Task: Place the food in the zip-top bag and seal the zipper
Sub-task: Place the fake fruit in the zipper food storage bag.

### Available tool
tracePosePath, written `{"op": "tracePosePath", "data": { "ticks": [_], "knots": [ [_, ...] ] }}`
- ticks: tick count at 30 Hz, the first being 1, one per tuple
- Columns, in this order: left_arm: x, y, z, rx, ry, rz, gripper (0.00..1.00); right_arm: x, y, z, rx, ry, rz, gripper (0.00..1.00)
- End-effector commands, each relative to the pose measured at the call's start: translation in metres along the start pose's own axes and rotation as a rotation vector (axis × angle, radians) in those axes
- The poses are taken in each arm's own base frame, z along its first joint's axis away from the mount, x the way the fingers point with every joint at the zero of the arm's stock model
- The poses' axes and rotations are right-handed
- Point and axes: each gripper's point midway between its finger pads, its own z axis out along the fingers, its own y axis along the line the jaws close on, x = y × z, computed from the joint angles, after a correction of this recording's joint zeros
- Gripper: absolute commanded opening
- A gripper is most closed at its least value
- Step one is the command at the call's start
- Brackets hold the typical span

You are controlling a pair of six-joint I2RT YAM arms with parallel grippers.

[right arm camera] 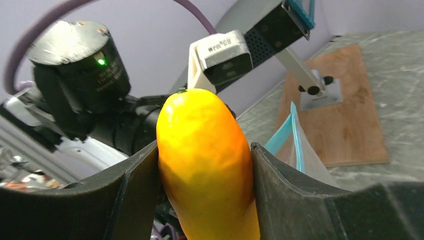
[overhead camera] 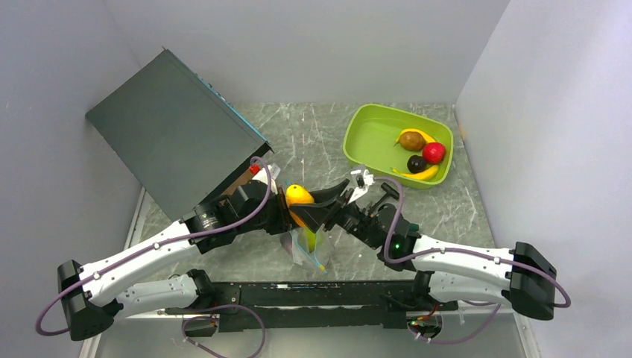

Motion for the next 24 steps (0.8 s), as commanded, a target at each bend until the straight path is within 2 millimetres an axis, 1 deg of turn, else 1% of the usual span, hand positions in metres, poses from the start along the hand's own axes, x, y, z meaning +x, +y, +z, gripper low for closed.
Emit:
{"op": "tracePosePath", "data": {
  "ticks": [1,8,12,14,15,20,24],
  "knots": [
    [-0.009,-0.013,-0.003,0.044,-0.034,0.005,0.0,-0.002,-0.02,0.001,0.148,-0.062,-0.107,0.0],
    [-0.008,-0.01,-0.007,0.04,-0.039,-0.001,0.0,0.013,-0.046,-0.008,0.27,-0.033,-0.281,0.0],
    [-0.007,-0.007,-0.007,0.036,-0.037,-0.002,0.0,0.012,-0.054,-0.014,0.309,-0.024,-0.337,0.0],
    [-0.006,-0.006,-0.007,0.034,-0.037,-0.003,0.0,0.01,-0.055,-0.016,0.314,-0.021,-0.354,0.02],
    [-0.006,-0.005,-0.007,0.033,-0.037,-0.004,0.0,0.01,-0.055,-0.016,0.312,-0.015,-0.361,0.07],
    [-0.006,-0.006,-0.008,0.033,-0.036,-0.004,0.0,0.014,-0.051,-0.014,0.288,0.016,-0.376,0.39],
    [-0.005,-0.005,-0.007,0.032,-0.033,-0.006,0.0,0.017,-0.05,-0.009,0.292,0.043,-0.377,0.56]
  ]
}}
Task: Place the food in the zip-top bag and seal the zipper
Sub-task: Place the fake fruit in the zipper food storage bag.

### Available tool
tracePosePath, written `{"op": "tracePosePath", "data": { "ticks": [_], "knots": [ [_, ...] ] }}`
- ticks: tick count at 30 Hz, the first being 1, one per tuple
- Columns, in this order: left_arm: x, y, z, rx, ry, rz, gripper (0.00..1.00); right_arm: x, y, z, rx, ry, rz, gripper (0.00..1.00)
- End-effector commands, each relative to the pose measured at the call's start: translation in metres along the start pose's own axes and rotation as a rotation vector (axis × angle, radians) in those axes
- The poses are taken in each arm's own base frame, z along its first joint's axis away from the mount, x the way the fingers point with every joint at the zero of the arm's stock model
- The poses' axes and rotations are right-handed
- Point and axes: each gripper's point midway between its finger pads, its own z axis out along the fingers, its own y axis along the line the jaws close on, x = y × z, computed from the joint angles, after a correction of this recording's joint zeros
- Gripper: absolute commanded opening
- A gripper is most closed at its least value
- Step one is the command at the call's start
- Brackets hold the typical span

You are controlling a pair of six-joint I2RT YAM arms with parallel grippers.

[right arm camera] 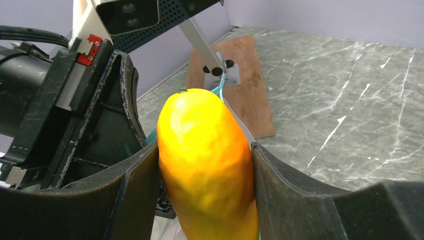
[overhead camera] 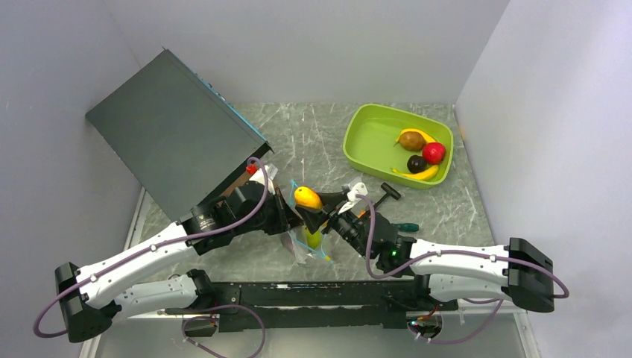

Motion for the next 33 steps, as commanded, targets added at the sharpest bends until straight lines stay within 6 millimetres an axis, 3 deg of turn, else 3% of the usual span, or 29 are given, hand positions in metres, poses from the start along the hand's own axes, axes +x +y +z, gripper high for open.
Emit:
{"op": "tracePosePath", "data": {
  "ticks": [1,11,24,33],
  "knots": [
    [-0.003,-0.008,-0.003,0.037,-0.014,-0.003,0.0,-0.014,0.007,0.005,-0.009,-0.01,-0.016,0.58],
    [-0.003,-0.008,-0.004,0.035,-0.012,0.002,0.0,-0.021,0.005,0.004,0.01,0.0,-0.029,0.79],
    [-0.002,-0.007,-0.007,0.036,-0.007,0.001,0.0,-0.055,0.001,-0.002,0.043,-0.034,-0.05,0.84],
    [-0.003,-0.001,-0.013,0.021,-0.026,-0.007,0.0,-0.044,-0.006,-0.014,0.044,0.006,-0.073,0.84]
  ]
}}
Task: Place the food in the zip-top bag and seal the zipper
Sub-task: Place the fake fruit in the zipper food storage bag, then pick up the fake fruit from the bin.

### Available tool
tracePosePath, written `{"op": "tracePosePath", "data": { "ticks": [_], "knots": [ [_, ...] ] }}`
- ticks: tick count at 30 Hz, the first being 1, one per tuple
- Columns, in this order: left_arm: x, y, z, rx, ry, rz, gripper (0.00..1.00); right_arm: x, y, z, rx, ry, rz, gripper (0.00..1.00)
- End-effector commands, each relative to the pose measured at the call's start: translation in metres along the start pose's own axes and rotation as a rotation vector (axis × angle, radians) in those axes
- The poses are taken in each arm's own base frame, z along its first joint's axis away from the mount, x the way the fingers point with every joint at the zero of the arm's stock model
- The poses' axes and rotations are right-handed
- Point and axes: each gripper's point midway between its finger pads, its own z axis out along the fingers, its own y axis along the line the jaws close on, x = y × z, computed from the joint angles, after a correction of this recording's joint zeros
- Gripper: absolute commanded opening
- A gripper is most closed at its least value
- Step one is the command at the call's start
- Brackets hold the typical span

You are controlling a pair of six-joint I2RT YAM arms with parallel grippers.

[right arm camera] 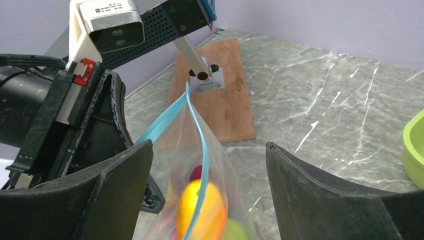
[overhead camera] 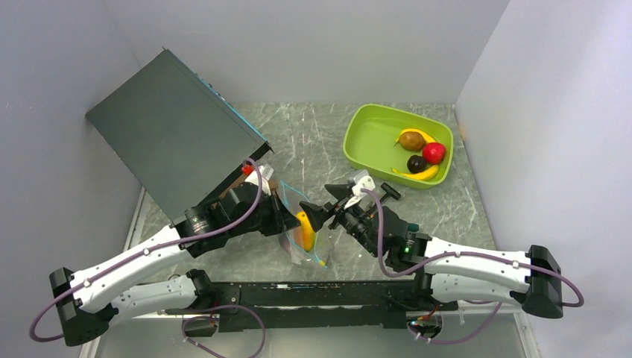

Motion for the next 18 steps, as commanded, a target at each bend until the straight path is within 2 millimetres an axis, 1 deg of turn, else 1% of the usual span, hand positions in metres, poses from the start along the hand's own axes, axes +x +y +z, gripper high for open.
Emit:
{"op": "tracePosePath", "data": {
  "ticks": [1,3,7,12,14,16,17,18],
  "knots": [
    [-0.001,0.001,-0.002,0.006,-0.015,-0.01,0.0,-0.011,-0.003,-0.008,0.003,-0.016,0.001,0.84],
    [0.001,0.001,-0.001,0.013,-0.013,-0.013,0.0,-0.011,-0.01,-0.012,0.03,-0.015,-0.001,0.85],
    [0.0,0.0,-0.002,0.016,-0.013,-0.011,0.0,-0.019,-0.03,-0.017,0.12,-0.036,-0.012,0.84],
    [0.001,-0.002,0.0,0.023,-0.003,-0.014,0.0,-0.032,-0.063,-0.01,0.253,-0.033,-0.015,0.83],
    [0.003,-0.001,0.002,0.023,0.002,-0.019,0.0,-0.038,-0.083,-0.003,0.319,-0.031,0.012,0.84],
    [0.005,0.0,0.003,0.024,0.007,-0.023,0.0,-0.041,-0.111,0.006,0.403,-0.021,0.049,0.84],
    [0.005,0.0,0.004,0.024,0.009,-0.025,0.0,-0.048,-0.124,0.009,0.439,-0.031,0.069,0.84],
    [0.006,0.0,0.004,0.025,0.011,-0.026,0.0,-0.047,-0.139,0.012,0.486,-0.025,0.079,0.84]
  ]
}}
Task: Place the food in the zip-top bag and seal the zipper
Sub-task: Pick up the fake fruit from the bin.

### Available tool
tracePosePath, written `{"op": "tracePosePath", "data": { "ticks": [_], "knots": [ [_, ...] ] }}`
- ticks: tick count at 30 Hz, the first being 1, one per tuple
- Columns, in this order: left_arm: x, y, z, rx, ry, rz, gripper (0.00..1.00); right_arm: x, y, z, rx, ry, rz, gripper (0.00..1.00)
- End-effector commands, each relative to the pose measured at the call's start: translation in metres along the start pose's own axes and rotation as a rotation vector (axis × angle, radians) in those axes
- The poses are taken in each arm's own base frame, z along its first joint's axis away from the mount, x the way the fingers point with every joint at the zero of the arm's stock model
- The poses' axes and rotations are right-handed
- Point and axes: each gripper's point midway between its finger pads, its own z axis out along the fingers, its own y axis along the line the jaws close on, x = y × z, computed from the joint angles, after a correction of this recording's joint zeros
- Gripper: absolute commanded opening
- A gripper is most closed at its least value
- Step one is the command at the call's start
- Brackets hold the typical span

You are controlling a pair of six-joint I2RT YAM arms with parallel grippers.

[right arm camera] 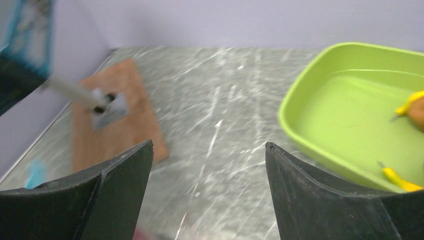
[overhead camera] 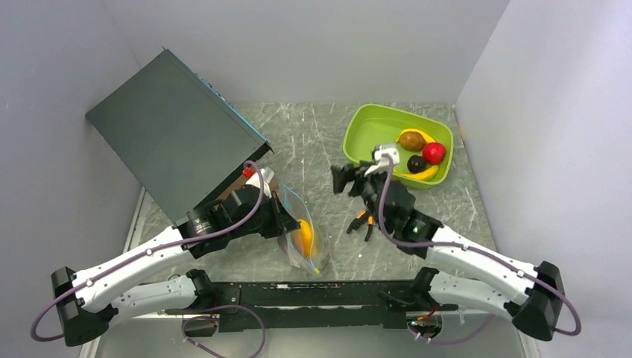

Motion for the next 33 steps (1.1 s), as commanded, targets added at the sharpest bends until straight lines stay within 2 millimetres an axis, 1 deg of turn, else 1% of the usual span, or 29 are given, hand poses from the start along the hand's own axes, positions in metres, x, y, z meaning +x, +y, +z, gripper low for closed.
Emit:
{"op": "tracePosePath", "data": {
  "ticks": [1,2,4,6,8,11,12,15,16,17,21,25,28,30,33],
  "knots": [
    [-0.001,-0.011,0.0,0.045,-0.002,-0.017,0.0,-0.033,-0.046,0.031,0.186,-0.023,0.117,0.84],
    [-0.001,-0.011,0.001,0.043,-0.002,-0.017,0.0,-0.037,-0.059,0.039,0.237,-0.026,0.136,0.84],
    [-0.001,-0.01,0.001,0.04,-0.003,-0.016,0.0,-0.036,-0.086,0.052,0.354,0.009,0.163,0.84],
    [-0.001,-0.01,0.001,0.038,-0.004,-0.013,0.0,-0.032,-0.112,0.065,0.445,0.045,0.185,0.84],
    [-0.001,-0.01,0.001,0.035,-0.004,-0.01,0.0,-0.026,-0.141,0.073,0.537,0.07,0.216,0.85],
    [-0.003,-0.011,0.0,0.037,-0.01,-0.005,0.0,-0.017,-0.187,0.078,0.679,0.076,0.257,0.87],
    [-0.003,-0.011,0.0,0.039,-0.015,-0.006,0.0,-0.013,-0.205,0.078,0.73,0.075,0.266,0.88],
    [-0.003,-0.011,0.002,0.044,-0.017,-0.01,0.0,0.002,-0.246,0.077,0.862,0.106,0.287,0.92],
    [-0.003,-0.012,0.003,0.046,-0.017,-0.009,0.0,0.007,-0.257,0.076,0.892,0.123,0.289,0.93],
    [-0.002,-0.01,0.004,0.04,-0.013,-0.008,0.0,0.016,-0.267,0.077,0.92,0.151,0.284,0.94],
    [-0.001,-0.01,0.009,0.031,-0.007,-0.006,0.0,0.043,-0.3,0.075,1.001,0.212,0.294,0.98],
    [0.002,-0.011,0.015,0.029,0.011,-0.009,0.0,0.065,-0.331,0.076,1.057,0.269,0.294,0.99],
    [0.005,-0.01,0.018,0.025,0.026,-0.01,0.0,0.078,-0.345,0.073,1.101,0.311,0.296,0.99],
    [0.006,-0.009,0.02,0.021,0.032,-0.012,0.0,0.089,-0.353,0.071,1.121,0.323,0.293,0.99],
    [0.004,-0.01,0.021,0.011,0.031,-0.009,0.0,0.109,-0.367,0.069,1.131,0.359,0.338,0.99]
  ]
}}
